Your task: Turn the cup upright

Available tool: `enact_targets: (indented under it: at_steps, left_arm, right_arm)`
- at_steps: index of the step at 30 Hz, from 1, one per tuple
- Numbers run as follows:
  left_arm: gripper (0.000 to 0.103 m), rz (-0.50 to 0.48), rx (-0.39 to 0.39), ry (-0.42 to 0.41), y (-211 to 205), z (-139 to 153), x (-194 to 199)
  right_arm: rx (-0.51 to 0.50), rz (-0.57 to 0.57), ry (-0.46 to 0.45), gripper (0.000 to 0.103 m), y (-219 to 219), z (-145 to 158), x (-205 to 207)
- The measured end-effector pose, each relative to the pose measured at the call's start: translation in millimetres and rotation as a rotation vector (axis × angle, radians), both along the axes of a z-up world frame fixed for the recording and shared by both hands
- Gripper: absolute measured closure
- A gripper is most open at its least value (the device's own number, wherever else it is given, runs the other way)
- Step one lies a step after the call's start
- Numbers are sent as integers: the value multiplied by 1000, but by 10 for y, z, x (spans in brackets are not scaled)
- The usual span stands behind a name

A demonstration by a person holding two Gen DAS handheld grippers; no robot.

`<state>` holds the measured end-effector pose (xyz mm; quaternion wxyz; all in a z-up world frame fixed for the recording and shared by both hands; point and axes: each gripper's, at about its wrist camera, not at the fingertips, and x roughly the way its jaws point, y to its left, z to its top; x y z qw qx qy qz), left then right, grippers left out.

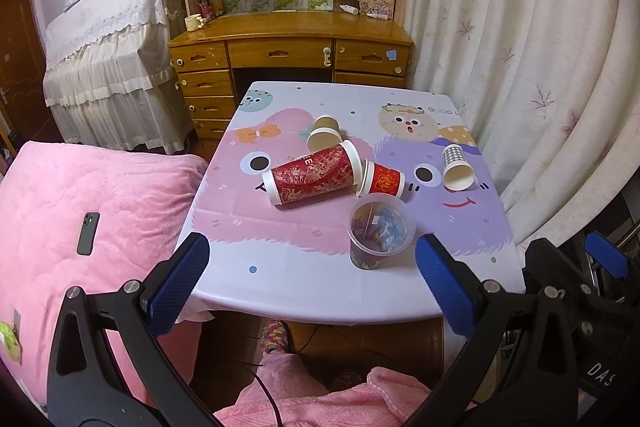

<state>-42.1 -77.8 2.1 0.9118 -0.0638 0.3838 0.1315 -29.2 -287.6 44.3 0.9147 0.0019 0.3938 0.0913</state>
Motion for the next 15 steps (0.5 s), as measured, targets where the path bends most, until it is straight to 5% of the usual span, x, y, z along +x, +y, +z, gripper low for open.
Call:
enact_targets:
  at_steps: [15]
  left_arm:
    - [1, 11, -14, 14, 113, -133, 40]
  right_arm:
    - [-5, 9, 6, 0, 37, -1, 59]
